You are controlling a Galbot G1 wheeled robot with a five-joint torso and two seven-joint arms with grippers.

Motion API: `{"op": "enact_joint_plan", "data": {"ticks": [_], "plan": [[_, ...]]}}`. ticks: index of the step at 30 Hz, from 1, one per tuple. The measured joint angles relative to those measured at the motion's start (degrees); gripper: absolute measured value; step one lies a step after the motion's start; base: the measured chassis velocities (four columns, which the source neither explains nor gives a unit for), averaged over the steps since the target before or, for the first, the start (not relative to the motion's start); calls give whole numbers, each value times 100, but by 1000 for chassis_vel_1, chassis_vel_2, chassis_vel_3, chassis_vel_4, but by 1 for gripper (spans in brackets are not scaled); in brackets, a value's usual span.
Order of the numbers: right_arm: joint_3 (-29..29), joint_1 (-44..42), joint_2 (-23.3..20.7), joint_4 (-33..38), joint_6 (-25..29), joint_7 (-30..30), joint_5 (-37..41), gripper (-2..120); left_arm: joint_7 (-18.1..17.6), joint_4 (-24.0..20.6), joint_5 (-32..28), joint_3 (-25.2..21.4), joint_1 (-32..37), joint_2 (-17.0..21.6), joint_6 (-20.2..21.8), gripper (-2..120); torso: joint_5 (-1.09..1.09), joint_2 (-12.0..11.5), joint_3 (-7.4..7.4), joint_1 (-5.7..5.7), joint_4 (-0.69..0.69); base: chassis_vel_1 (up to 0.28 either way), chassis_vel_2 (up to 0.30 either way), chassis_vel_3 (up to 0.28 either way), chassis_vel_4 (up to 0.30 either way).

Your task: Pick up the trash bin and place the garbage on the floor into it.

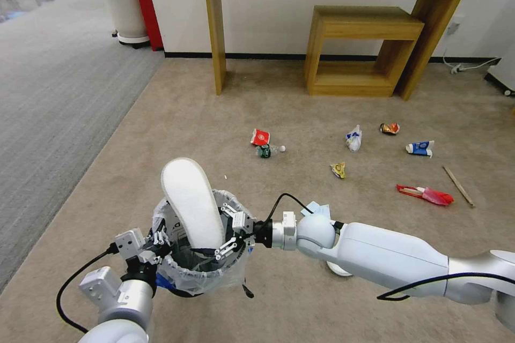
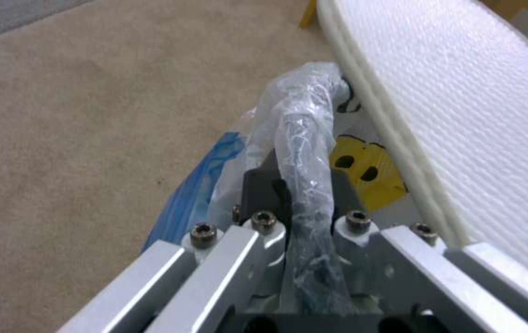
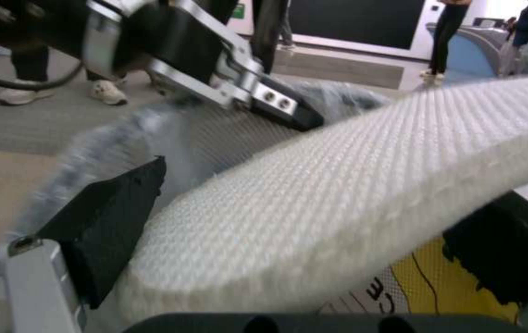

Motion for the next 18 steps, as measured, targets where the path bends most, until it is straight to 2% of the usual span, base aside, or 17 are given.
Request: {"op": "enact_joint_plan", "data": {"ticks": [18], "plan": [[155,-8,-452,143,-22,-356,-33,100,-43,-16,-101,55,-141,-59,30,4,2,0,0,-1,0,0,0,0,0]]}}
